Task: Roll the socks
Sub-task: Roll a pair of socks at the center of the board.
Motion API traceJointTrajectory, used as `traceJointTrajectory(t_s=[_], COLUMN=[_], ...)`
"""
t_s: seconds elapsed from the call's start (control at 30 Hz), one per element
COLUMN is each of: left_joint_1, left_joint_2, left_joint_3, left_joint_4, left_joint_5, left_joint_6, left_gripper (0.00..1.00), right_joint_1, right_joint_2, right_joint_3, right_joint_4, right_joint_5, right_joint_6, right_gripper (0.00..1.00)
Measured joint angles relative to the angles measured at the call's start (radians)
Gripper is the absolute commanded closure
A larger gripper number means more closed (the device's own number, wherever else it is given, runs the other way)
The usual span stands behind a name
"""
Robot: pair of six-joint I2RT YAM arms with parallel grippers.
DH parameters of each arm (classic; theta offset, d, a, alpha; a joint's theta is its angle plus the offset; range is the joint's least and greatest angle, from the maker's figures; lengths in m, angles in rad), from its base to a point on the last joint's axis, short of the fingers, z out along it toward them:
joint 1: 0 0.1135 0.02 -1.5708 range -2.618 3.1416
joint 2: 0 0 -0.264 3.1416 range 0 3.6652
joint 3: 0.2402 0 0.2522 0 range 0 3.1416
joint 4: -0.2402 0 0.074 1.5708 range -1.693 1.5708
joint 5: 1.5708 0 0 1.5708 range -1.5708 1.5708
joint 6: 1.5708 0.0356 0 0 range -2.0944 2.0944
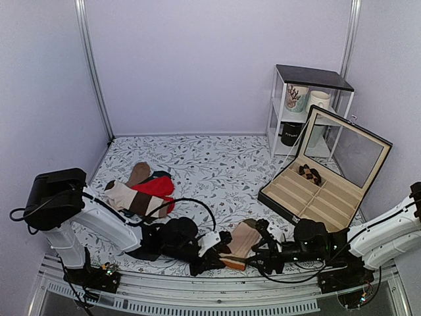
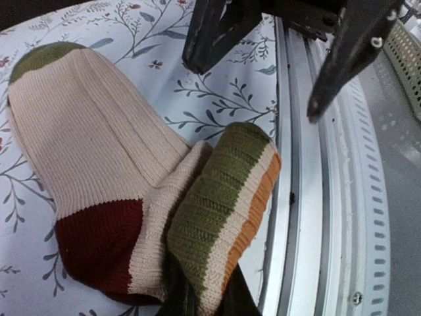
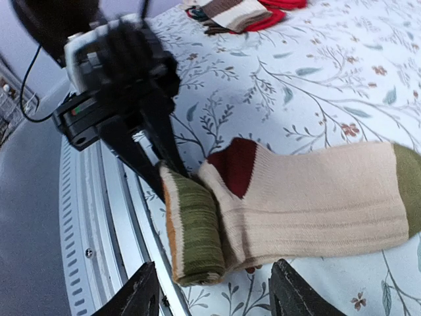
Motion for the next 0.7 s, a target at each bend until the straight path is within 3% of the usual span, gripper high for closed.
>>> traceJointTrajectory(t_s=[0.23,0.47,0.6,0.7], left_joint_1=[0.021,0.040,0.042,0.043], left_joint_2=[0.050,0.070,0.077,0.086], left_joint_3=[0.060,0.068,0.070,0.075], left_joint_4=[-0.030,-0.017,-0.007,-0.002], left_joint_5=[0.109,0.169,0.183,0.193], left_joint_6=[-0.057,-0.075,-0.080,-0.081], left_gripper=[1.00,1.00,1.00,1.00], right_joint_1=[0.086,0.120,0.145,0.163], right_joint_2=[0.068,0.163,0.179,0.200], right_joint_3=[0.040,0.076,0.076,0.076], right_joint_4=[0.024,0.032,0.033,0.039], right_joint_5=[0.078,0.111,0.114,0.114], right_joint_6=[-0.171,-0.205,-0.184,-0.153], right_gripper=[0.41,0.43,0.50,0.64])
